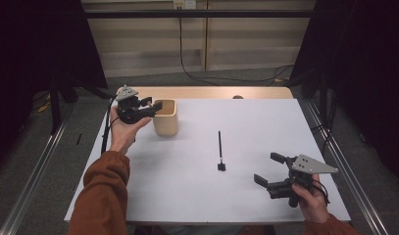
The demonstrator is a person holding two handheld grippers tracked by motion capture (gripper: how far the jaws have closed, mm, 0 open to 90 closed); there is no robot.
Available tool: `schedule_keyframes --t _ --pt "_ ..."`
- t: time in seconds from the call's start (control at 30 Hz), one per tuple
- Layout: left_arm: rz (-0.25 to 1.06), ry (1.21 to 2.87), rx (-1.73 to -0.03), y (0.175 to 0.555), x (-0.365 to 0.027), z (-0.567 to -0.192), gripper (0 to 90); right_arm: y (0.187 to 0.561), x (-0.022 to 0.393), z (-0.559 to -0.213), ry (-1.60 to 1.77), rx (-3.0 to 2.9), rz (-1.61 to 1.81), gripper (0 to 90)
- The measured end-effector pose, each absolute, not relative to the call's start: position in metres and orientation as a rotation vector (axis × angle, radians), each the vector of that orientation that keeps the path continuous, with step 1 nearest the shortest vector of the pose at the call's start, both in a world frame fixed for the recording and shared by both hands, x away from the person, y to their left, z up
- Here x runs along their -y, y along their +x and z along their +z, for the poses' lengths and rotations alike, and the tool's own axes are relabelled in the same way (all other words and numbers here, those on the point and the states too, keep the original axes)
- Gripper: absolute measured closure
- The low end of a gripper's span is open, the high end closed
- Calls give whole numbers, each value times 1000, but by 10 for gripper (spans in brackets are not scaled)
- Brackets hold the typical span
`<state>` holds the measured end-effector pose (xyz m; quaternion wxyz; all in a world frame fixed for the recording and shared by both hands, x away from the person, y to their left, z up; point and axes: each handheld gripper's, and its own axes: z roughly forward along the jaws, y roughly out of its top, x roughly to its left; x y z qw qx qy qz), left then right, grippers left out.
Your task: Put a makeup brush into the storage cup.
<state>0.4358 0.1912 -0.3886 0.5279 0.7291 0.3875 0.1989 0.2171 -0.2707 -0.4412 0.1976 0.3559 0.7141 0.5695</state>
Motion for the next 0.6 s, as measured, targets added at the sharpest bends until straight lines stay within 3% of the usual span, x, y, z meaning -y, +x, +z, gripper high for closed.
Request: schedule_keyframes --t 0.27,0.6 --pt "477 1734 -944 433 -197 -391 180 217 270 -441 992 -2002 1593 1" --pt "459 1716 -924 426 -201 -384 47 217 270 -441 995 -2002 1590 0"
